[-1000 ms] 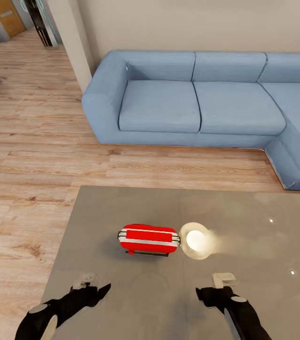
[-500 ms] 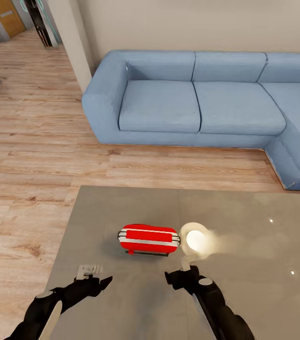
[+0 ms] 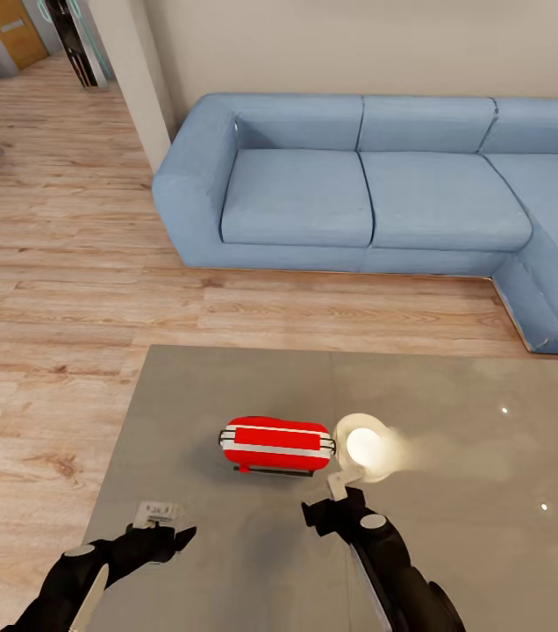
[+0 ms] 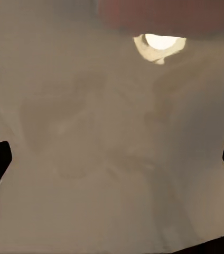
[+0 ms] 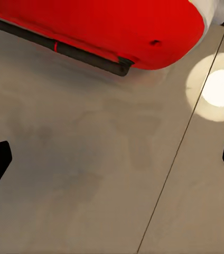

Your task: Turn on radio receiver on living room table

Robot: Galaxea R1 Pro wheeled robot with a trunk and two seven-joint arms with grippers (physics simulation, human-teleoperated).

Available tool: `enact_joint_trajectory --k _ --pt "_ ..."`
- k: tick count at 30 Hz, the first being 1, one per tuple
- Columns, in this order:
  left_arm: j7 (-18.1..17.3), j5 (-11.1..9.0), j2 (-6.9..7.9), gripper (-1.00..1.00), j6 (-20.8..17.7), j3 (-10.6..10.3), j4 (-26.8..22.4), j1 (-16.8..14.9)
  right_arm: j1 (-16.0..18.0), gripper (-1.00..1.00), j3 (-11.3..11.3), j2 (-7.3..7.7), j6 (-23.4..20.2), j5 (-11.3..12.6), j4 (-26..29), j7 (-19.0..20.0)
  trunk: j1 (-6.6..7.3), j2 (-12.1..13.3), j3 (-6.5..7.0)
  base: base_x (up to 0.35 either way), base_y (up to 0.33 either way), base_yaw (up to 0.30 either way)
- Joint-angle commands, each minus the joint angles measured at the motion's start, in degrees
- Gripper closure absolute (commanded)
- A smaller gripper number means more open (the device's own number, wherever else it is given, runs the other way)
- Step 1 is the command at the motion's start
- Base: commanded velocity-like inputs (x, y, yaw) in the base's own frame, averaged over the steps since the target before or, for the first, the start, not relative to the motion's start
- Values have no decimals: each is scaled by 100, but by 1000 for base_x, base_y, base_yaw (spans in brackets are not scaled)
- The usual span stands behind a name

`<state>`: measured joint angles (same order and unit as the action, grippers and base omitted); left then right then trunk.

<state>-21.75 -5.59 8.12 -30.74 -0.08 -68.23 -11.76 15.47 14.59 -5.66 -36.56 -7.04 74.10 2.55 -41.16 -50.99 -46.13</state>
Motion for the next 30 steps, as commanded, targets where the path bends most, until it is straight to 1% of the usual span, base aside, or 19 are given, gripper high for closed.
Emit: enact_joint_trajectory --k 1,3,11,16,30 --pt "0 1 0 -100 0 0 -33 -1 0 -100 0 0 0 0 33 0 0 0 0 0 0 0" --pt "-2 3 -2 -100 -17 -9 -98 -54 -7 -100 0 11 -2 -13 98 0 0 0 0 0 0 0" --pt "-3 21 -6 -100 -118 -22 -356 -105 -258 -100 73 267 -252 -82 346 -9 0 0 0 0 0 0" --pt "-3 20 -6 -100 -137 -26 -517 -107 -269 -100 78 420 -323 -91 454 -31 0 0 -8 0 0 0" --pt "1 23 -5 -100 -142 -31 -544 -107 -272 -100 73 441 -321 -95 484 -52 0 0 -124 0 0 0"
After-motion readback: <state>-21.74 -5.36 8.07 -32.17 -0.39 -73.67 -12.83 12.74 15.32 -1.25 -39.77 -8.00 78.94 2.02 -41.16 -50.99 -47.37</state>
